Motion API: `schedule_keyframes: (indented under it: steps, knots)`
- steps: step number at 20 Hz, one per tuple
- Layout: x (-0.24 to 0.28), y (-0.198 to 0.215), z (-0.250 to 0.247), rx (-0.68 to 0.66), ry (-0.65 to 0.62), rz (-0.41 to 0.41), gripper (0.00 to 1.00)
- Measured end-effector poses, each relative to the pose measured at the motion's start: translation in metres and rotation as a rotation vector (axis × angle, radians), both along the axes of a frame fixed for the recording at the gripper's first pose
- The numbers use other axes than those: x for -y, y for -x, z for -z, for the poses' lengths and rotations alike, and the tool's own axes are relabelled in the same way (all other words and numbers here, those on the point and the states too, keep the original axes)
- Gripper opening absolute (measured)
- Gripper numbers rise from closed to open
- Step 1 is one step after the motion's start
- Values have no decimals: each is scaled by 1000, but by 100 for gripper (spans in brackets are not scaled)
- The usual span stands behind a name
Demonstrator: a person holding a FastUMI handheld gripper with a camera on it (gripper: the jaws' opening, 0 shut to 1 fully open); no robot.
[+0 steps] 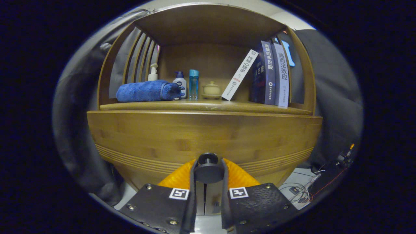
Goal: Pull open the drawer, take out the items inside it, and place them on the countertop above the cabinet.
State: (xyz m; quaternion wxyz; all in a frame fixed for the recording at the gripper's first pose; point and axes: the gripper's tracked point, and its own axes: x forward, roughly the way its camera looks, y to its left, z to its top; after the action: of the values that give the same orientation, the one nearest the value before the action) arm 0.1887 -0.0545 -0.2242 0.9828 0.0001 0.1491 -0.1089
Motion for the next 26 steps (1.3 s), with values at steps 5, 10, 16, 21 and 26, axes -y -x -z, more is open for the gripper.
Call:
schedule_keyframes:
  steps: [5,10,16,21,26]
  knots:
    - [-4,34,-4,-3,2,-15,31]
    - [-8,64,-7,-16,-12,-28,31]
    - [-13,96,-5,-33,-20,-43,31]
    - [-17,121,-3,-48,-37,-49,31]
    - [-24,132,-5,-62,-59,-60,31]
